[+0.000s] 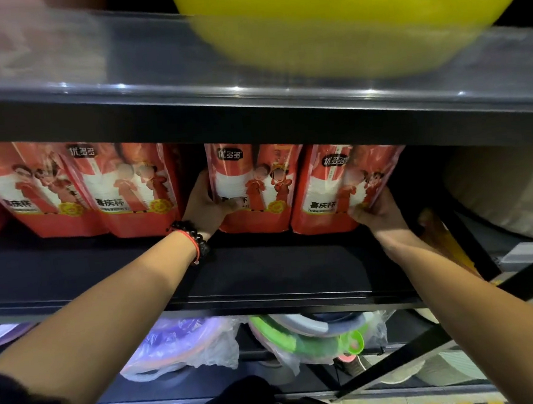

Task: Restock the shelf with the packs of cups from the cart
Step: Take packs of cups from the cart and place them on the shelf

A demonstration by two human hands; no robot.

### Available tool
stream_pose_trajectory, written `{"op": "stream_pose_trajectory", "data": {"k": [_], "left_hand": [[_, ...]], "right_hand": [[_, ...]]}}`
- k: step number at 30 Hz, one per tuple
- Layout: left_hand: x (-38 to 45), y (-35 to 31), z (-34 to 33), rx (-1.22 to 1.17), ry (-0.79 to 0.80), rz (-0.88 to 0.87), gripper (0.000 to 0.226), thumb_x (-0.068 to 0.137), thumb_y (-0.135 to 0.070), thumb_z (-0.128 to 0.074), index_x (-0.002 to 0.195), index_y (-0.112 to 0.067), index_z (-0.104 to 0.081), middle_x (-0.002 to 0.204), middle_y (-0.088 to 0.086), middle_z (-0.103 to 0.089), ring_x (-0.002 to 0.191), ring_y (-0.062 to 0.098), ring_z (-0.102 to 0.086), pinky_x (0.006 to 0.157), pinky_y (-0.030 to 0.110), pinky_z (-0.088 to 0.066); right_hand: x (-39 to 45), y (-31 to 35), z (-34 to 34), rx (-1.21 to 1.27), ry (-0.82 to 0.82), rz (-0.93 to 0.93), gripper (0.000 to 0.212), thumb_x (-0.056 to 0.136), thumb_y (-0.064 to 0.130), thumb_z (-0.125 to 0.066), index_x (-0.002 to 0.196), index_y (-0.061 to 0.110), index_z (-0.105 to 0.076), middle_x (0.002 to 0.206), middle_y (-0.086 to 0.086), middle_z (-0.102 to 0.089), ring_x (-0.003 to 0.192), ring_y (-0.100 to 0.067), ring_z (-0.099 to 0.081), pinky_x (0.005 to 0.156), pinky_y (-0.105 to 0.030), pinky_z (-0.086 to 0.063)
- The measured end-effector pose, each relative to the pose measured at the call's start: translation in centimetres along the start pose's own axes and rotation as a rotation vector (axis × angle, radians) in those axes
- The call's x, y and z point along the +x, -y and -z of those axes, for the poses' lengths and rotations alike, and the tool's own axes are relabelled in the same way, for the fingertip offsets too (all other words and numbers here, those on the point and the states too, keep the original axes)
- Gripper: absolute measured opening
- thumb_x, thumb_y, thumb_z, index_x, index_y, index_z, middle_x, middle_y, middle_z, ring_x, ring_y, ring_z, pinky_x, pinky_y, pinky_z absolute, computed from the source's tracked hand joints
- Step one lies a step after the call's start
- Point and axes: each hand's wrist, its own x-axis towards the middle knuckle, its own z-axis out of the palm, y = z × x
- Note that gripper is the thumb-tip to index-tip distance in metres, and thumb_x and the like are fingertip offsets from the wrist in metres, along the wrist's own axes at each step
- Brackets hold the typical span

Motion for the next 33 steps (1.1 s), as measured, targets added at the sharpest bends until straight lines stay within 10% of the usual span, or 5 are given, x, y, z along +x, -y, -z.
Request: {"op": "stream_pose_trajectory", "data": {"k": [5, 9, 18, 23, 33], "left_hand": [[-0.2, 0.7, -0.3, 0.03, -0.063, 0.036, 0.07, 0.076, -0.004, -0.081, 0.137, -0.017, -0.049, 0.114, -0.02, -0.063, 0.103, -0.013, -0.058, 0.091, 0.017, -0.047], [-0.3, 0.6, -0.2, 0.049, -0.078, 0.069, 0.069, 0.076, -0.008, -0.082, 0.138, -0.015, -0.05, 0.118, -0.009, -0.065, 0.11, 0.008, -0.061, 0.092, 0.02, -0.047], [-0.9, 0.3, 0.1, 0.168, -0.052, 0.205, 0.054, 0.077, -0.024, -0.083, 0.123, -0.024, -0.055, 0.101, -0.023, -0.062, 0.091, -0.007, -0.058, 0.075, 0.007, -0.043], [-2.4, -0.2, -0.6, 0.159, -0.082, 0.35, 0.057, 0.078, -0.007, -0.08, 0.128, -0.007, -0.053, 0.109, -0.001, -0.061, 0.102, 0.016, -0.06, 0.083, 0.024, -0.046], [-10.7, -4.5, -2.8, 0.232, -0.053, 0.576, 0.007, 0.088, -0.007, -0.065, 0.091, -0.013, -0.064, 0.087, 0.009, -0.064, 0.089, 0.029, -0.064, 0.088, 0.041, -0.051]], "right_hand": [[-0.1, -0.5, -0.8, -0.057, -0.066, -0.031, 0.069, 0.08, 0.006, -0.08, 0.14, 0.015, -0.048, 0.12, 0.004, -0.068, 0.105, -0.004, -0.066, 0.085, -0.02, -0.058], [-0.1, -0.4, -1.7, -0.169, -0.166, -0.054, 0.068, 0.083, 0.01, -0.081, 0.141, 0.011, -0.045, 0.13, -0.006, -0.062, 0.119, -0.024, -0.06, 0.101, -0.04, -0.049], [-0.6, -0.5, -1.0, -0.211, -0.14, -0.137, 0.074, 0.084, 0.016, -0.081, 0.146, 0.013, -0.041, 0.134, -0.006, -0.06, 0.117, -0.017, -0.057, 0.1, -0.034, -0.044], [-3.1, -0.3, -0.6, -0.068, -0.193, -0.22, 0.066, 0.089, 0.006, -0.074, 0.146, 0.008, -0.043, 0.122, -0.007, -0.064, 0.111, -0.017, -0.061, 0.082, -0.013, -0.048], [-9.8, 3.0, -0.6, -0.291, -0.084, -0.123, 0.026, 0.09, 0.006, -0.065, 0.083, 0.031, -0.069, 0.068, 0.013, -0.066, 0.062, 0.002, -0.057, 0.066, -0.018, -0.045]]}}
